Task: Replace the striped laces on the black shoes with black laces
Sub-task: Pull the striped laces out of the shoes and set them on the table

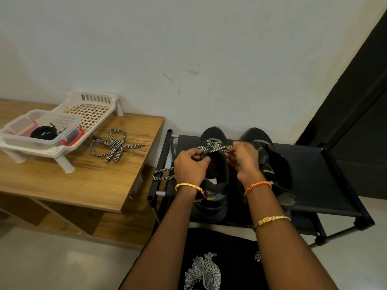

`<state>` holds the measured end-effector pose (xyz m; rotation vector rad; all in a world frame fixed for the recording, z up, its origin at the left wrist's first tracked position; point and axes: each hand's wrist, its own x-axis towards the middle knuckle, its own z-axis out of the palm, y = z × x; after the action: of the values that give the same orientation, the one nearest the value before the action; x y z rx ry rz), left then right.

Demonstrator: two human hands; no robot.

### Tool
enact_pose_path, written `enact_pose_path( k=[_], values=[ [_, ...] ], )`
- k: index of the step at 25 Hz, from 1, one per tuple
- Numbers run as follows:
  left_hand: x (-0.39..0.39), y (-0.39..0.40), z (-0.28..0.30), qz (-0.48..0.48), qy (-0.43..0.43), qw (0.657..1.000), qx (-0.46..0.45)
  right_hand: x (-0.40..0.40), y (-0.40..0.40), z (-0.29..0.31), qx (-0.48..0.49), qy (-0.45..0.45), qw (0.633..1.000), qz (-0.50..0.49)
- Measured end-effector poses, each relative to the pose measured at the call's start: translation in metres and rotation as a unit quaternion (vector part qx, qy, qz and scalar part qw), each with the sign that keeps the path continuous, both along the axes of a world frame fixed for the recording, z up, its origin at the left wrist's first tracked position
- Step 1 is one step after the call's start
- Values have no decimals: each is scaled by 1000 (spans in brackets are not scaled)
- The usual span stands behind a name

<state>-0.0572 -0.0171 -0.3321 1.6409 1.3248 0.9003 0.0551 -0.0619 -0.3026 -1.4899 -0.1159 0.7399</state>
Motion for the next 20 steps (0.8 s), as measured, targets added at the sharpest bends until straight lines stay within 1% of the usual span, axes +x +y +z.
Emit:
enact_pose_path(
  k=[1,2,3,4,5,6,7,10,13,14,15,16,17,18,19,20],
  values=[
    [0,1,0,-3,-6,1000,-5,-1,-1,1,-9,-117,993,23],
    [1,1,-1,-6,-14,1000,-10,-4,-3,2,-35,-258,964,56],
    [1,1,-1,-8,-21,1000,-14,-6,-4,2,-77,-391,912,94],
    [1,1,0,-8,-27,999,-17,-9,-5,0,-129,-490,852,135],
    [1,1,0,-7,-30,999,-18,-13,-5,-3,-179,-541,802,178],
    [1,1,1,-6,-32,999,-17,-16,-5,-7,-217,-553,776,213],
    [1,1,1,-7,-33,999,-17,-18,-4,-11,-238,-545,771,229],
    [1,0,1,-5,-32,999,-16,-19,-2,-13,-241,-542,774,221],
    [1,1,1,-1,-20,1000,-12,-17,-2,-14,-196,-552,787,193],
    [1,2,1,-1,-19,1000,-12,-16,-3,-14,-180,-555,794,174],
    [1,2,1,0,-19,1000,-13,-14,-3,-14,-156,-538,814,152],
    [1,2,1,0,-18,1000,-13,-13,-3,-12,-126,-499,848,124],
    [1,2,1,1,-16,1000,-13,-11,-3,-9,-87,-436,891,92],
    [1,1,1,2,-14,1000,-11,-8,-4,-6,-33,-355,933,56],
    [1,1,1,3,-12,1000,-11,-6,-5,-3,26,-258,966,22],
    [0,1,2,3,-11,1000,-11,-3,-6,0,79,-154,985,-14]
  ],
)
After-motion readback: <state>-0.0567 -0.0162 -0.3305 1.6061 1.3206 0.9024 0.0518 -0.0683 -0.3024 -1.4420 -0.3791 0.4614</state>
